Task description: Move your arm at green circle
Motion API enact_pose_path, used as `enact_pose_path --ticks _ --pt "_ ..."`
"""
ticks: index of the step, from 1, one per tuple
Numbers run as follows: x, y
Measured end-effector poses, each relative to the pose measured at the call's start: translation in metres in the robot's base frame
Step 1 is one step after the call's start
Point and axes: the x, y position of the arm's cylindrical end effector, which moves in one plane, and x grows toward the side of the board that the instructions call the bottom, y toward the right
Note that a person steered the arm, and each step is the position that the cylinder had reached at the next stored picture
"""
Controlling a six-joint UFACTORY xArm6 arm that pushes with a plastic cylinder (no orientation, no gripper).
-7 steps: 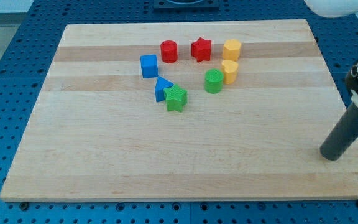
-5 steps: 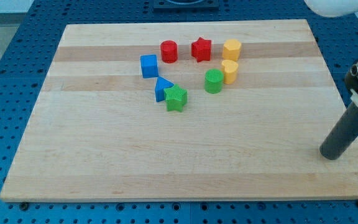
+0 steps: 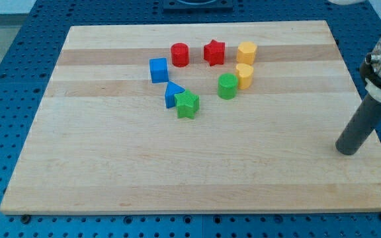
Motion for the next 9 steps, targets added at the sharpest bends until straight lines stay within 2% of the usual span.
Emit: enact_pose_path --ticks 2,3,6,9 --pt "-0.015 -0.011" --pt "-0.035 -0.037" --pt "-0.091 -0.163" --pt "-0.111 -0.185"
